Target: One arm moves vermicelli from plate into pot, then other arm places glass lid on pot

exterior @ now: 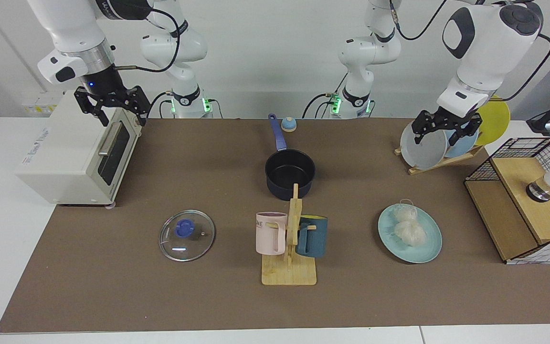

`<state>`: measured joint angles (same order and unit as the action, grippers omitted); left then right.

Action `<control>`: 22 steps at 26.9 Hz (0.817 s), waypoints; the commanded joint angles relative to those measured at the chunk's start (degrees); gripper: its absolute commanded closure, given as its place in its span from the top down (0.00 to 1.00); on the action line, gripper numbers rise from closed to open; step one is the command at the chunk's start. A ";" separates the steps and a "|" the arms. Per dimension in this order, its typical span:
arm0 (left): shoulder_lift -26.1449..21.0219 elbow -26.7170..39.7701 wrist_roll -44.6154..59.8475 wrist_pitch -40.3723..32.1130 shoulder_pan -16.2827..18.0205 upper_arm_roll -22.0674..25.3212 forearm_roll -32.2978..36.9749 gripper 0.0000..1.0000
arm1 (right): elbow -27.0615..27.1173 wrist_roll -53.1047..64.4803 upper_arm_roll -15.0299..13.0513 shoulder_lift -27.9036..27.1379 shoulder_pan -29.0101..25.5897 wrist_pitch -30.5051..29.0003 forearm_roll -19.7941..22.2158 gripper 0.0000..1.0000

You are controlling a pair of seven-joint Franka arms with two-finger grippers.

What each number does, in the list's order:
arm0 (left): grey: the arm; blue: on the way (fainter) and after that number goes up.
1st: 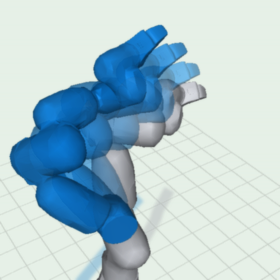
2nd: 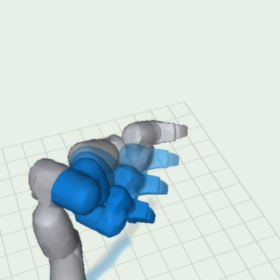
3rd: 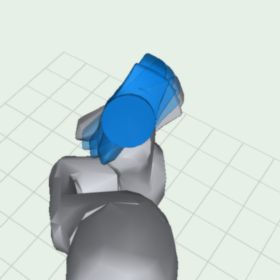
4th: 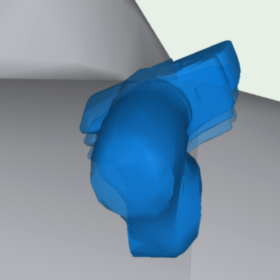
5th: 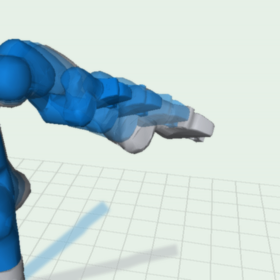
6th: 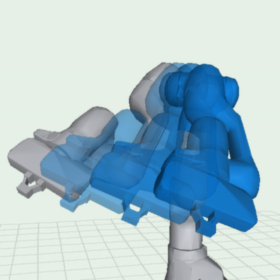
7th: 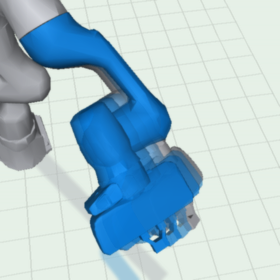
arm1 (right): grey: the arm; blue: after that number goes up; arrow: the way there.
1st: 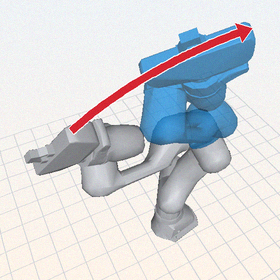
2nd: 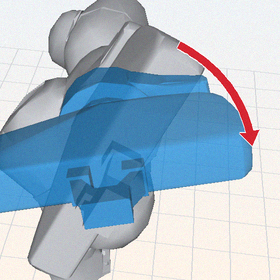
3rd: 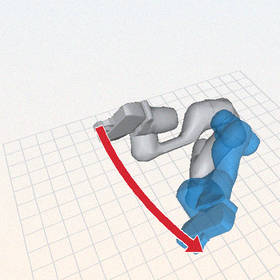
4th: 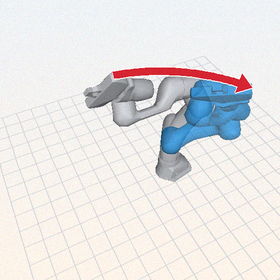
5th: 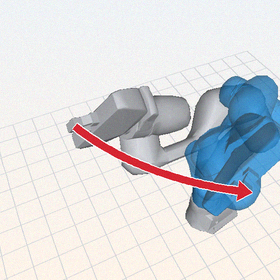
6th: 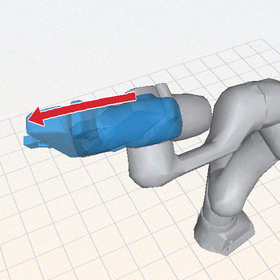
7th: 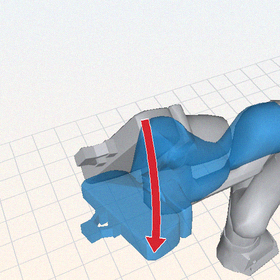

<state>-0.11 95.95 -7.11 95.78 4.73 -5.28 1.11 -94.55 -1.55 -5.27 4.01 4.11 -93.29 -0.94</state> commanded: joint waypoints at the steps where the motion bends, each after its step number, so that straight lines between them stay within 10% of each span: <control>1: 0.73 0.82 -0.19 -0.68 -0.68 0.88 -0.67 1.00 | -0.63 1.37 0.17 0.56 -0.42 -0.23 -0.82 1.00; 22: 0.03 -1.19 2.27 -0.68 -0.77 1.59 -1.55 1.00 | -0.63 1.37 0.17 0.56 -0.42 -0.14 -0.82 1.00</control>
<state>-0.07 95.65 -6.49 95.78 4.74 -4.51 0.38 -94.55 -1.55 -5.27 4.01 4.11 -93.29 -0.94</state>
